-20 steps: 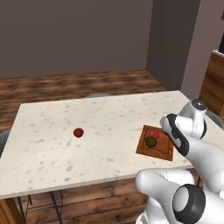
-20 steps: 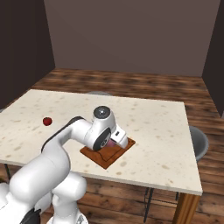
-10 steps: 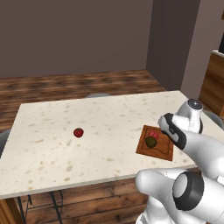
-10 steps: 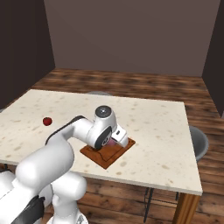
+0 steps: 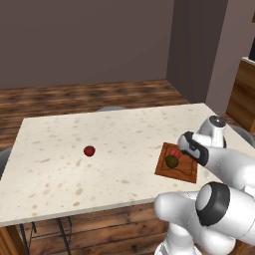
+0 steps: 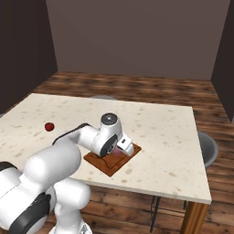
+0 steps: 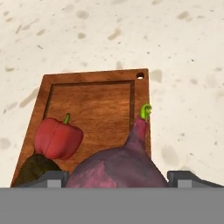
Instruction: Place the avocado, onion, tomato, and bell pepper on the cutting board.
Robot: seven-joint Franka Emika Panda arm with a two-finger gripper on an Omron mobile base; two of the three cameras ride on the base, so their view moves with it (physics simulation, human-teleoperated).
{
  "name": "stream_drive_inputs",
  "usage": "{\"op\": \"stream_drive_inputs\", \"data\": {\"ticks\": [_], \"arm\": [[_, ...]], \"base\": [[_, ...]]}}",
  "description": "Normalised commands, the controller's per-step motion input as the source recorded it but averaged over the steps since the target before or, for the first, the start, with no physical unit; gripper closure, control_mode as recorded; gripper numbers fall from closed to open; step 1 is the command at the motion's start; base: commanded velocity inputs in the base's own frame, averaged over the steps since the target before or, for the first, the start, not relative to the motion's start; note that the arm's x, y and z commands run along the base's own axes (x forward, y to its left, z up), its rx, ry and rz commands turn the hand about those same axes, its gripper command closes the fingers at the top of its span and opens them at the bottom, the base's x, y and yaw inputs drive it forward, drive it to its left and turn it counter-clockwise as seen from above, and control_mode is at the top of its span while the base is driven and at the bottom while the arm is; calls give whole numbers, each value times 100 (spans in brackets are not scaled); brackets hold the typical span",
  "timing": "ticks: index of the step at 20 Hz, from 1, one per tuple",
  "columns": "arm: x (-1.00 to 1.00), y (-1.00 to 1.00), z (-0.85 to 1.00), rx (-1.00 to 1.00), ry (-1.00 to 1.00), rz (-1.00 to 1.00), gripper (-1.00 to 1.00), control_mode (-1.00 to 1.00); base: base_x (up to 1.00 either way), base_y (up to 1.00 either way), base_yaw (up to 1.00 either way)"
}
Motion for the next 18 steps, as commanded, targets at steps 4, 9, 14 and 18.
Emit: {"op": "stream_drive_inputs", "data": {"ticks": [4,9,14,18], "arm": [[16,3,-29,0,5,0,100,-100],[17,2,-24,0,5,0,100,-100],[13,0,-26,0,6,0,100,-100],[8,0,-35,0,9,0,-100,-100]], "base": [[0,0,0],[0,0,0],[0,0,0],[0,0,0]]}}
